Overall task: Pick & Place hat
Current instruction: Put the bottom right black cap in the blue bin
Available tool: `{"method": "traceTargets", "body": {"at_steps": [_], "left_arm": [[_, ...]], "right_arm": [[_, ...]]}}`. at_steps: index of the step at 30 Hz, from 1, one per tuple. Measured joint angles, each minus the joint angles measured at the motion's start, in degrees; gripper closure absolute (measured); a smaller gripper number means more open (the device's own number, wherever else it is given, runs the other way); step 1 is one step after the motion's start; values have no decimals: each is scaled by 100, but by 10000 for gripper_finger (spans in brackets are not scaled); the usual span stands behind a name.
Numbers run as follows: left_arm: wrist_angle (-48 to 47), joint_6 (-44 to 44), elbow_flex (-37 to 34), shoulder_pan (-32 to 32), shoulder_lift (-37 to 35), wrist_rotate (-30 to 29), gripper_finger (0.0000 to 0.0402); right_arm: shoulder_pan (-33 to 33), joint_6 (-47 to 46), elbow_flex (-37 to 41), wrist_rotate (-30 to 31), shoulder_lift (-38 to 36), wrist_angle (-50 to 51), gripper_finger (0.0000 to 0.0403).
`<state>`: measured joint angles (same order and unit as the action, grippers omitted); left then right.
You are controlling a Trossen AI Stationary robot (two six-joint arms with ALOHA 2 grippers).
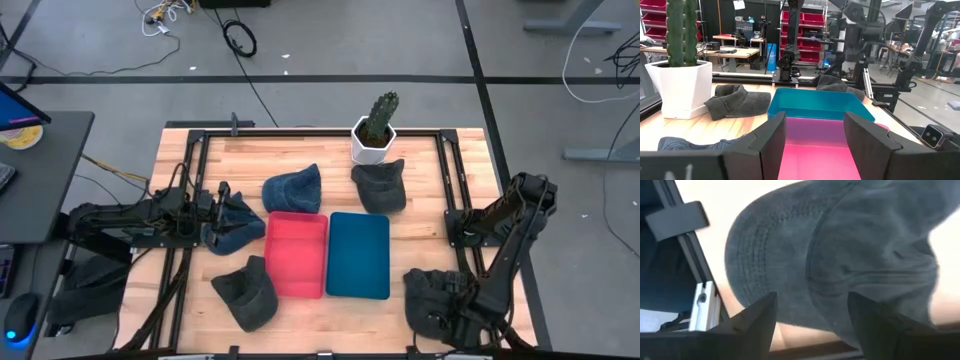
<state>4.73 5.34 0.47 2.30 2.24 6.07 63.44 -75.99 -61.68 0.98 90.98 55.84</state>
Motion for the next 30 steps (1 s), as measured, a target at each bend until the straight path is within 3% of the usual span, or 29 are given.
{"method": "traceTargets", "body": {"at_steps": [6,11,14,19,26,30], "left_arm": [[1,0,-1,0,0,1,197],[0,0,-2,0,0,2,197],[0,0,-1,-1,-1,1,197],[0,0,0,-2,0,2,197],[0,0,-2,0,0,2,197],[0,0,-2,0,-1,2,197]], "right_arm": [[-4,-32,615,-8,0,-787,158],[-6,-123,731,-9,-13,-958,187],[-4,-142,734,-58,-13,-968,239],[-13,-3,736,-369,-45,-959,378],[-13,-153,722,-384,-556,-905,396],[-35,-144,460,81,-989,-546,398]]}}
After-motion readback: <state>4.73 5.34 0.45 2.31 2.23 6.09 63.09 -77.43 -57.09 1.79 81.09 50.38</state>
